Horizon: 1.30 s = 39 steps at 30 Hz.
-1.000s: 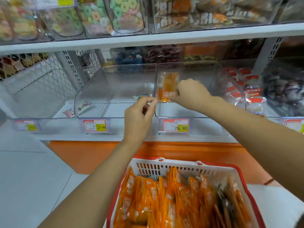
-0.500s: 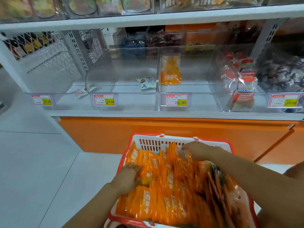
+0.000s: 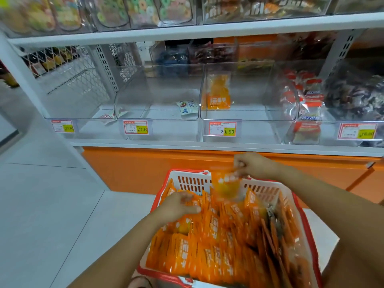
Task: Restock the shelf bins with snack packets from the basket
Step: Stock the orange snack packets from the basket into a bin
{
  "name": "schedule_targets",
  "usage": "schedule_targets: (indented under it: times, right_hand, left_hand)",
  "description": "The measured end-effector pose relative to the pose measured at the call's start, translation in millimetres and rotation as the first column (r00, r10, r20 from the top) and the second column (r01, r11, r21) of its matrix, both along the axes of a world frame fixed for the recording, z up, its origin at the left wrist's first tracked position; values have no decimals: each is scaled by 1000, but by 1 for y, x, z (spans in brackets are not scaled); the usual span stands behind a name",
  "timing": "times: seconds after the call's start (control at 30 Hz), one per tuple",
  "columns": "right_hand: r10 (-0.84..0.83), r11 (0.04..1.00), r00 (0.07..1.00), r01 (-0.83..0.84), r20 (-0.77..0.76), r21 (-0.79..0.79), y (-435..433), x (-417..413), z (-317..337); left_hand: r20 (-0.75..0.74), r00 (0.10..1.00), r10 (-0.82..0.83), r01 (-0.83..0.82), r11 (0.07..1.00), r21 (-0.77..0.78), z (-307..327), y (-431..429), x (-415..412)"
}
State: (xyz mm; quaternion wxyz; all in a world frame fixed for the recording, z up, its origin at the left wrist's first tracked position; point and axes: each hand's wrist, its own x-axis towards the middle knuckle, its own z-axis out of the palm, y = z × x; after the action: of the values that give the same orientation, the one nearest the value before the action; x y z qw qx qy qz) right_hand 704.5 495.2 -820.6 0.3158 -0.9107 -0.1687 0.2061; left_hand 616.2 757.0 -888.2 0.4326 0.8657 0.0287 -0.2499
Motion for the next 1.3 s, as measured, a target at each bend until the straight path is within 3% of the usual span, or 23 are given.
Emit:
schedule_targets:
  times: [0.07, 0.13, 0.23, 0.3, 0.37, 0.43, 0.53, 0.63, 0.7, 0.83, 0.93, 1.07, 1.23, 1.3]
  right_hand:
    - [-103, 944, 986, 137, -127, 300, 1, -4, 24]
    - [-138, 846, 966, 229, -217, 482, 3, -7, 41]
    - [-138, 705, 929, 336, -345, 624, 2, -12, 57]
    - [-68, 695, 908, 340, -413, 633, -5, -14, 69]
    - [15, 852, 923, 190, -385, 488, -15, -15, 80]
    - [1, 942, 969, 82, -246, 327, -22, -12, 92]
    - [-114, 912, 992, 125, -50, 391, -22, -5, 112]
    - [-6, 956, 999, 21, -51, 292, -16, 8, 124]
    - [-7, 949, 994, 40, -109, 312, -11, 19, 125]
    - [-224, 723, 924, 370, -309, 583, -8, 63, 121]
    - [-457, 658, 857, 507, -239, 557, -7, 108, 112]
    - [-535, 704, 822, 560, -192, 437, 11, 161, 98]
    - [-562, 775, 826, 547, -51, 317, 32, 219, 74]
    - [-531, 845, 841, 516, 102, 140, 37, 238, 70]
  left_hand:
    - [-50, 997, 54, -64, 973, -221, 22, -15, 4]
    - [-112, 985, 128, -166, 866, -472, 40, -32, 5]
    - [-138, 936, 323, -317, 607, -729, 63, -51, 9]
    - [-100, 904, 415, -336, 549, -765, 78, -56, 14]
    - [-29, 882, 471, -337, 586, -737, 91, -54, 20]
    - [77, 870, 488, -320, 676, -664, 107, -50, 29]
    - [243, 890, 385, -218, 828, -516, 137, -50, 41]
    - [352, 872, 341, -159, 876, -455, 160, -56, 59]
    - [396, 846, 356, -141, 867, -477, 170, -57, 73]
    - [476, 794, 379, -192, 898, -395, 180, -51, 106]
    - [512, 760, 400, -243, 906, -347, 182, -47, 132]
    - [511, 740, 437, -287, 893, -348, 179, -46, 162]
    - [395, 892, 220, -128, 961, -246, 172, -38, 183]
    - [362, 917, 165, -70, 962, -263, 169, -31, 191]
